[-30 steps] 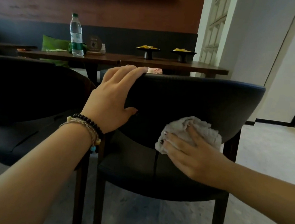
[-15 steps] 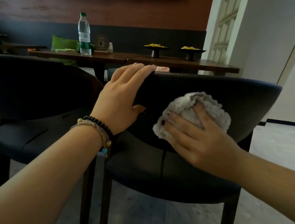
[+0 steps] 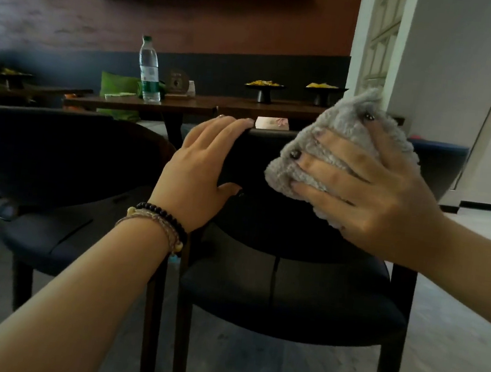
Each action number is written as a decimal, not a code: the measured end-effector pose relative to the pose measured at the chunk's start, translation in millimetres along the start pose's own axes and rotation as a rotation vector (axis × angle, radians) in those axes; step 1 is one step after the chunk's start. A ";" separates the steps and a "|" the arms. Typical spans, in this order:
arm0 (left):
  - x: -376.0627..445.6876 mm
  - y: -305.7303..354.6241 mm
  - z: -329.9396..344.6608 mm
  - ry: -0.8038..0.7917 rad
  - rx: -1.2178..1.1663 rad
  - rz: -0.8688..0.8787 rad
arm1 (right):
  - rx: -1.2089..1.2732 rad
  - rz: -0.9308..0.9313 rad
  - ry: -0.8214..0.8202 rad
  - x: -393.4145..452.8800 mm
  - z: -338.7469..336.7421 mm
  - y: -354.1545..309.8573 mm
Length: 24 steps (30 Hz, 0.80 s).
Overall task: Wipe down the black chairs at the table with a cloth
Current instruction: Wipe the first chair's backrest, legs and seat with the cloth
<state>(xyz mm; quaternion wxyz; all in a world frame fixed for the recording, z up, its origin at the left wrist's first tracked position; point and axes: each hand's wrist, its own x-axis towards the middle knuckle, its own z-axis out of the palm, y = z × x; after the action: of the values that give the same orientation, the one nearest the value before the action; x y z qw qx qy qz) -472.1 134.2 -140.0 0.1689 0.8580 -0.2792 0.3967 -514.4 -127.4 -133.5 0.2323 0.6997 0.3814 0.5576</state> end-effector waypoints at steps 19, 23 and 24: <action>0.1 -7.5 4.8 0.036 0.003 0.015 | 0.150 0.128 0.073 8.1 -1.2 -13.7; -3.0 -7.7 5.4 0.027 -0.021 0.022 | 0.138 -0.084 -0.192 -34.9 10.9 -52.1; -2.9 -7.3 5.4 0.028 -0.018 0.023 | 0.099 -0.163 -0.271 -45.3 12.3 -57.2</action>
<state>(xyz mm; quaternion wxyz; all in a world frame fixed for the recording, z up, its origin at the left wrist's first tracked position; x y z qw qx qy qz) -465.9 138.2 -146.1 0.1759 0.8475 -0.2902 0.4082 -522.2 -127.7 -207.1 0.2912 0.7460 0.4291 0.4177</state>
